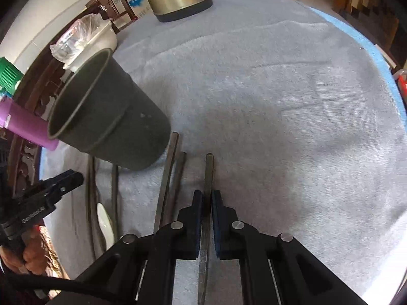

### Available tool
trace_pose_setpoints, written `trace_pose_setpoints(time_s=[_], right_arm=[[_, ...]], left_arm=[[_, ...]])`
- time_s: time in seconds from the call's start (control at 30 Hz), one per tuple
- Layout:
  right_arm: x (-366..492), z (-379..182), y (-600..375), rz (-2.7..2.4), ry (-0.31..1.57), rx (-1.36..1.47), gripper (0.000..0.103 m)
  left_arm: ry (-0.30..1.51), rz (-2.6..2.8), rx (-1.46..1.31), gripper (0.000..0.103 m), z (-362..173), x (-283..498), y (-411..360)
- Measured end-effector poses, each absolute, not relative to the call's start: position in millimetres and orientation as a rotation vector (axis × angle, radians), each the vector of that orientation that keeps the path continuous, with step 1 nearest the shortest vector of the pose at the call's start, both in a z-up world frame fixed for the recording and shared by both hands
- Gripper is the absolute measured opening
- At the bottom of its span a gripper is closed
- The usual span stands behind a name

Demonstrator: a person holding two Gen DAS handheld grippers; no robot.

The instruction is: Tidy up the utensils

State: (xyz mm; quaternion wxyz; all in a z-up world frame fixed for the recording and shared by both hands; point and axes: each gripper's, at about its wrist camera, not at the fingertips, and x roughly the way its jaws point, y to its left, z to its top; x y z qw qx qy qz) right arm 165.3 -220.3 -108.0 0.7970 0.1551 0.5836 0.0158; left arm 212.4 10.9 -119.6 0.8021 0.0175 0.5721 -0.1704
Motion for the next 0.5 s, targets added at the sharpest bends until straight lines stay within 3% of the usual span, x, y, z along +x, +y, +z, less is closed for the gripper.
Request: trace_pose_setpoints(time_s=[0.5], right_arm=[[175.4,-113.3,-219.3,0.034,1.236,0.314,0.008]], left_arm=[[1.251,-0.443,0.025,0.037,-123.9,230.4,-6.3]])
